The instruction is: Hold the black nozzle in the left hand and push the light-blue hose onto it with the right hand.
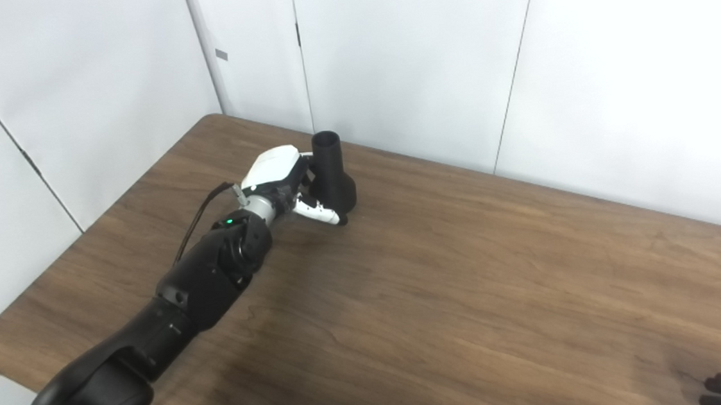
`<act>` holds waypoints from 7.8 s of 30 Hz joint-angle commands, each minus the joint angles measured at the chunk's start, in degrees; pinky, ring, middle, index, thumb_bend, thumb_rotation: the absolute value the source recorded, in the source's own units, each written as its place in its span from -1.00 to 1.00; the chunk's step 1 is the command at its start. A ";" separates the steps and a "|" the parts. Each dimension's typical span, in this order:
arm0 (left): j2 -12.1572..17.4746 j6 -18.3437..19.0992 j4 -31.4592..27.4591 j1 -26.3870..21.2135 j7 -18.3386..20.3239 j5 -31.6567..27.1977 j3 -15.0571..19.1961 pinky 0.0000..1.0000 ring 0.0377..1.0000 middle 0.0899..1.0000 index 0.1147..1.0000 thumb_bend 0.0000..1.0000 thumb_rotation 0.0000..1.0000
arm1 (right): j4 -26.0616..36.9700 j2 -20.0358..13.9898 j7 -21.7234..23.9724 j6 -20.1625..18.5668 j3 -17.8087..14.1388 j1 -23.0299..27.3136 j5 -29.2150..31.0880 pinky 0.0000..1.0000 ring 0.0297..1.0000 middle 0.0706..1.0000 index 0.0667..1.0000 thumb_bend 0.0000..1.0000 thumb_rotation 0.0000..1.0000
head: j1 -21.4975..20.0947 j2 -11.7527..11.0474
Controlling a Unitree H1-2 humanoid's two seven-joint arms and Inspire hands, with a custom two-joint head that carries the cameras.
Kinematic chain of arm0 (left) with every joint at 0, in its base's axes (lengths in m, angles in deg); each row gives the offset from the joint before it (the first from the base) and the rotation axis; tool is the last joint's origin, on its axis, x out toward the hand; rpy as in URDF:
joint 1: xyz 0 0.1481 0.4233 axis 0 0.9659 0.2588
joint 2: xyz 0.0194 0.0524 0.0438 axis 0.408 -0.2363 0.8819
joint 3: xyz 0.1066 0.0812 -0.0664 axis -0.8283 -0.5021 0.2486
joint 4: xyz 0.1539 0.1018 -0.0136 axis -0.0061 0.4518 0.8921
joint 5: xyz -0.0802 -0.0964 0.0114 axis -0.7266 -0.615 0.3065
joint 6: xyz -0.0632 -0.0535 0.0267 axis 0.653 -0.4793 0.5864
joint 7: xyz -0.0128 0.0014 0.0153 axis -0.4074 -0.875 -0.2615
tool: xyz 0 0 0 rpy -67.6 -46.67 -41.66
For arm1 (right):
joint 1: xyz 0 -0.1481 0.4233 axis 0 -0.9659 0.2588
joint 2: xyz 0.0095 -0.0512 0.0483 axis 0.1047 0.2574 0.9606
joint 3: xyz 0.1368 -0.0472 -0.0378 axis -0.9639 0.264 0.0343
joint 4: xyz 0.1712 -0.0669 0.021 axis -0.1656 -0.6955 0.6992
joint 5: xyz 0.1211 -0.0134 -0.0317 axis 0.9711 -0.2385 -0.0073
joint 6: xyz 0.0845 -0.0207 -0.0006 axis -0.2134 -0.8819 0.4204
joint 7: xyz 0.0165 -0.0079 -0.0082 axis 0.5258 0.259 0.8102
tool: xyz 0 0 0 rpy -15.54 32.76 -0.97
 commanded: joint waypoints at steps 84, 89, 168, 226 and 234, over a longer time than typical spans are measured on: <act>-5.04 -39.12 -4.97 13.47 -8.26 2.65 -5.82 -0.41 -0.26 -0.18 -0.08 0.00 -1.00 | 10.15 12.34 -24.43 14.29 -8.04 3.46 -19.19 -0.12 0.08 0.15 0.12 0.15 -0.72 | -38.07 2.48; -5.92 -41.23 -4.22 13.57 -8.37 3.57 -6.59 -0.41 -0.27 -0.18 -0.05 0.00 -1.00 | 10.01 12.11 -25.24 11.08 -10.26 3.38 -20.66 0.11 0.28 0.38 0.45 0.31 -0.53 | -40.30 2.22; -7.76 -41.55 -0.60 10.83 -21.59 10.00 -21.17 -0.57 -0.33 -0.25 -0.07 -0.01 -1.00 | -21.92 -6.20 -17.77 -11.82 -5.91 29.70 -16.91 0.42 0.62 0.72 0.81 0.77 -0.49 | -44.16 2.23; -9.03 -41.55 -1.44 12.25 -18.54 11.24 -18.61 -0.51 -0.32 -0.22 -0.05 -0.01 -1.00 | -13.04 -5.44 -17.17 -10.79 0.08 29.11 -16.90 -0.32 -0.23 -0.11 -0.04 0.03 -1.00 | -40.95 3.55; -11.80 -41.30 1.04 12.21 -18.77 14.19 -17.98 -0.53 -0.33 -0.22 -0.05 -0.01 -1.00 | 1.54 -5.68 -10.17 -14.80 3.54 28.04 -17.53 -0.32 -0.21 -0.12 -0.06 0.04 -1.00 | -37.19 3.48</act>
